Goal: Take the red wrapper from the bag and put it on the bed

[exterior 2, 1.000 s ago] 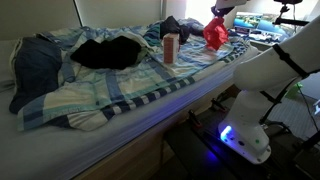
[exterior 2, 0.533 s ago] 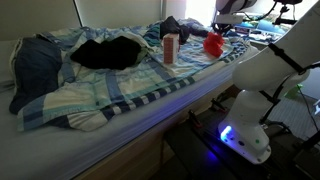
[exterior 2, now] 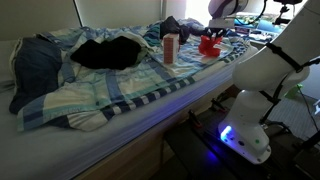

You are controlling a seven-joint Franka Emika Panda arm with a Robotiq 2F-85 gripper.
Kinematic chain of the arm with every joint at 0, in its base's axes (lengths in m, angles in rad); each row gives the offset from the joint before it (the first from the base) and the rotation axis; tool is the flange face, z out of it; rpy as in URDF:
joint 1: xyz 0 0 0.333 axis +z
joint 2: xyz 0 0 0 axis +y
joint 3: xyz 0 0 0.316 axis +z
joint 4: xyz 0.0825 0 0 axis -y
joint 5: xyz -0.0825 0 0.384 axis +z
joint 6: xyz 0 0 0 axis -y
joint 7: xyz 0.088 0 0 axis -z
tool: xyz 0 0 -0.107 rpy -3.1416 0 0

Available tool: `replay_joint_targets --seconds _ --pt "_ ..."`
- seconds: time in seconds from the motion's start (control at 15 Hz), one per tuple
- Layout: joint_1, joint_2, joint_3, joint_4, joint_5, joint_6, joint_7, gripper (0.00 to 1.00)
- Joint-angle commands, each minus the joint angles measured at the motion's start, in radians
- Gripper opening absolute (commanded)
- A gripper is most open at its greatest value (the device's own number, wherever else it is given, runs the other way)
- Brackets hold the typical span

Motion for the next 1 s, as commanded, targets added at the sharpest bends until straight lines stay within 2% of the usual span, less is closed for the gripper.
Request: replay_joint_targets --seconds 0.0,0.33,0.93 --pt "0.005 -0.018 0.039 0.059 -0.022 -0.079 0.025 0.63" --pt "0.023 -0.078 0.085 0.112 -0.044 -0.153 0.015 0.99" --pt "0.065 -0.124 0.132 0.125 -0.027 -0.172 -0.010 1.00"
